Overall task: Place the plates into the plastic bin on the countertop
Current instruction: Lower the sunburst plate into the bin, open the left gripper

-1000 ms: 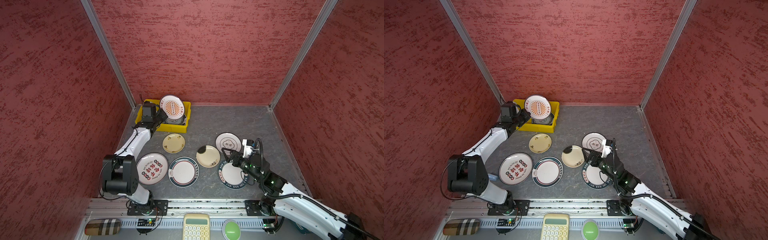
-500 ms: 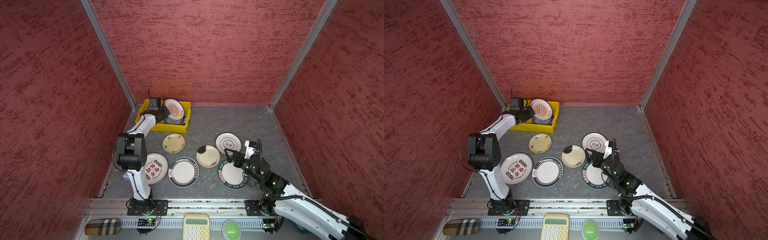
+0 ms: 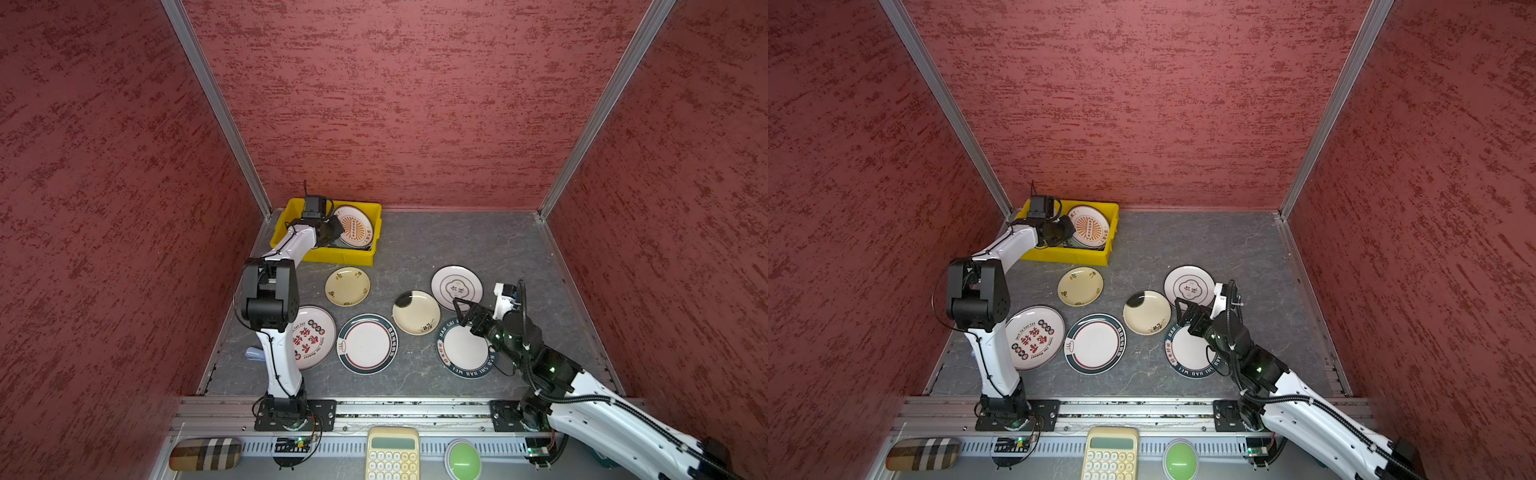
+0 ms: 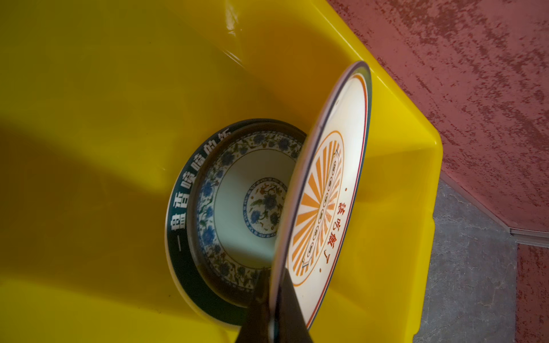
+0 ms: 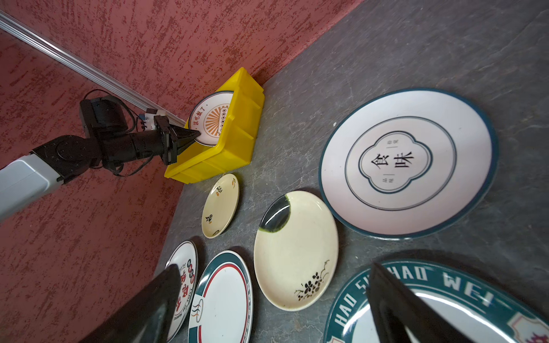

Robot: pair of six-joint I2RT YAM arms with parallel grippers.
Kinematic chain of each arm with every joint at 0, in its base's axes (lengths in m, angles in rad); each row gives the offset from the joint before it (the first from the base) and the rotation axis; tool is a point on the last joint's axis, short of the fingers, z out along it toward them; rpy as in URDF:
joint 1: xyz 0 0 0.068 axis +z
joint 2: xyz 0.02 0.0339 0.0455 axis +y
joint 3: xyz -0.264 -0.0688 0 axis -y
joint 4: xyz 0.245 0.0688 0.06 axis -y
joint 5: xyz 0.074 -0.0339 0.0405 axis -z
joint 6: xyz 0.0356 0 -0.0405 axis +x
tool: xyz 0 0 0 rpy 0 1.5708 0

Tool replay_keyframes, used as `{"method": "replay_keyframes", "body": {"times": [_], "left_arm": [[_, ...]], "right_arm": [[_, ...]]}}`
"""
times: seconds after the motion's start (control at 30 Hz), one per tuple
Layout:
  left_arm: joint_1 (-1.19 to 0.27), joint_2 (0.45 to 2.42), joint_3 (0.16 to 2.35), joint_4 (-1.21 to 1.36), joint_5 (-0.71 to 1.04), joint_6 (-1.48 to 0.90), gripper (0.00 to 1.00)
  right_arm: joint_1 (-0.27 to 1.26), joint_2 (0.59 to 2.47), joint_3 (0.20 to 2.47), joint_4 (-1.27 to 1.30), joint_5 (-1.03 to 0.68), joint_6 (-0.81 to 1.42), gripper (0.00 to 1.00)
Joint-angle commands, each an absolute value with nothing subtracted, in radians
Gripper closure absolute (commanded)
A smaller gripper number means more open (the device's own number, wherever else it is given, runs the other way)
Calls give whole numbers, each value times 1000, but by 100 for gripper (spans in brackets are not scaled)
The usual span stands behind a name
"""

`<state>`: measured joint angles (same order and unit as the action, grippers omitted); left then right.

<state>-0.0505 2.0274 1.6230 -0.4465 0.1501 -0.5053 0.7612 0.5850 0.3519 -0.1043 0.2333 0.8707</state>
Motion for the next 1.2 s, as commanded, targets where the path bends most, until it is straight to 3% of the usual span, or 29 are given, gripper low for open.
{"method": "replay_keyframes", "body": {"times": [0.0, 0.1, 0.23, 0.27, 0.37, 0.4, 0.5, 0.57, 0.6, 0.93, 1.17], "left_arm": [[-54, 2048, 1663, -463, 172, -475, 100], [-54, 2061, 1686, -480, 187, -463, 88], [-54, 2056, 1680, -474, 179, -461, 83], [-54, 2057, 1680, -473, 180, -460, 73], [-54, 2056, 1681, -472, 185, -456, 58], [-54, 2056, 1682, -470, 187, -454, 48], [-57, 2049, 1680, -466, 184, -449, 36], [-59, 2045, 1681, -469, 180, -440, 5], [-62, 2044, 1684, -472, 174, -435, 0], [-77, 1971, 1642, -461, 130, -434, 1], [-98, 1812, 1504, -370, 125, -460, 1]], "right_arm": [[758, 571, 348, -135, 269, 868, 1], [757, 569, 354, -144, 278, 866, 1], [758, 570, 366, -152, 289, 867, 1], [757, 572, 371, -163, 300, 869, 1], [756, 581, 388, -186, 316, 859, 1], [757, 583, 390, -190, 318, 858, 1], [757, 587, 393, -190, 316, 852, 1], [757, 593, 399, -209, 331, 860, 1], [757, 598, 407, -232, 344, 870, 1], [757, 676, 476, -356, 414, 880, 1], [719, 712, 531, -486, 419, 890, 1]]}}
